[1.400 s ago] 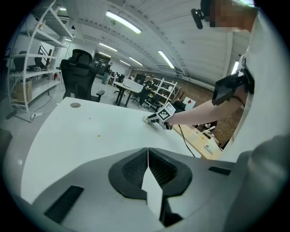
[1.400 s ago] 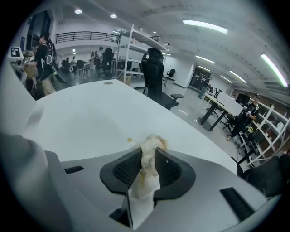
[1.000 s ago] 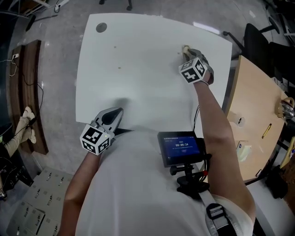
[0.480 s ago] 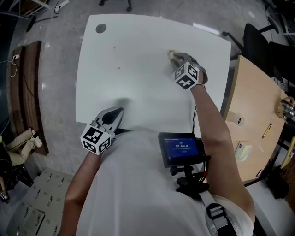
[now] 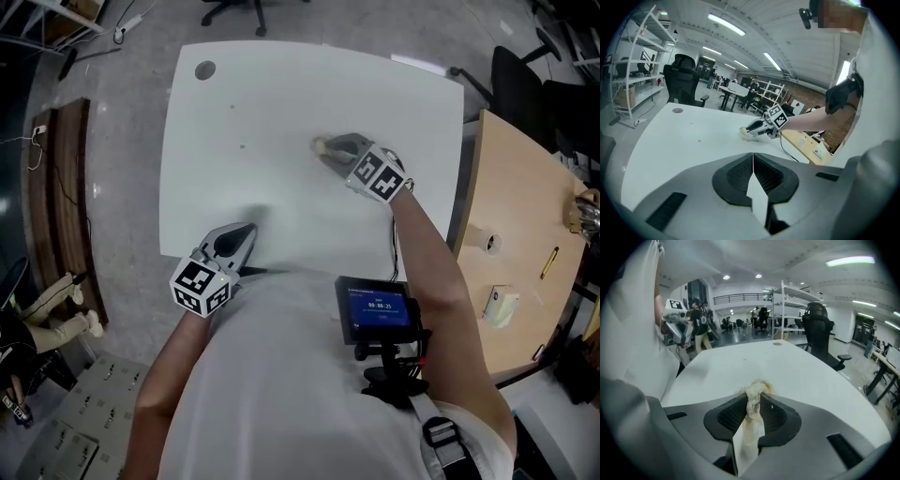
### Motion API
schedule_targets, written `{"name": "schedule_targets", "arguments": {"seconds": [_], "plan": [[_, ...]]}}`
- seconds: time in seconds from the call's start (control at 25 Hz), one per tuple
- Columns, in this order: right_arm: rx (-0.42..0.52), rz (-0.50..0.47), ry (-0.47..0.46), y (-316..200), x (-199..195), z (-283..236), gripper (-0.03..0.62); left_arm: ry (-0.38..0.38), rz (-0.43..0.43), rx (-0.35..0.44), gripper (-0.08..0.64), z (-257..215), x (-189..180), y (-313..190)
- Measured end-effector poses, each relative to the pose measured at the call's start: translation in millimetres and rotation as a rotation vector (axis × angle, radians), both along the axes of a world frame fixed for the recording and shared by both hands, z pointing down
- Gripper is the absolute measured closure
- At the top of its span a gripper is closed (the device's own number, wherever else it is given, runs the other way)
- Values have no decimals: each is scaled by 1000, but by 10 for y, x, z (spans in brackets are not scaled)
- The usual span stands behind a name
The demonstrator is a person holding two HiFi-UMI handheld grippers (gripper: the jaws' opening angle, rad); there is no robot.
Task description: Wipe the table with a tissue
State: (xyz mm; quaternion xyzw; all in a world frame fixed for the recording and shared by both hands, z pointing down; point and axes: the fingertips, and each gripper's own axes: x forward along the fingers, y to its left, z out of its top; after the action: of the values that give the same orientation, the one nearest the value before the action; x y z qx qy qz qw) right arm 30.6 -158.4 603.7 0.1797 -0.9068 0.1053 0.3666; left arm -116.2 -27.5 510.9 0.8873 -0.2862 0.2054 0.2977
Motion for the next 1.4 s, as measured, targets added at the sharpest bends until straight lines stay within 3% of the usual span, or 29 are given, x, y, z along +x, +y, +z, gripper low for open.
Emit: {"name": "schedule_targets", "arguments": {"seconds": [0.36, 0.76, 1.12, 1.4], "plan": [[8, 232, -160, -56, 338, -362, 506, -1, 26, 23, 552, -33, 113, -37], [-29, 359, -172, 95, 622, -318, 506, 10, 35, 42, 552, -86, 152, -122], [-58, 405, -172, 121, 360, -352, 506, 54, 65, 20, 552, 5, 37, -197], [-80, 414, -144, 25, -86, -303, 506, 71, 62, 23, 552, 20, -348, -317]]}}
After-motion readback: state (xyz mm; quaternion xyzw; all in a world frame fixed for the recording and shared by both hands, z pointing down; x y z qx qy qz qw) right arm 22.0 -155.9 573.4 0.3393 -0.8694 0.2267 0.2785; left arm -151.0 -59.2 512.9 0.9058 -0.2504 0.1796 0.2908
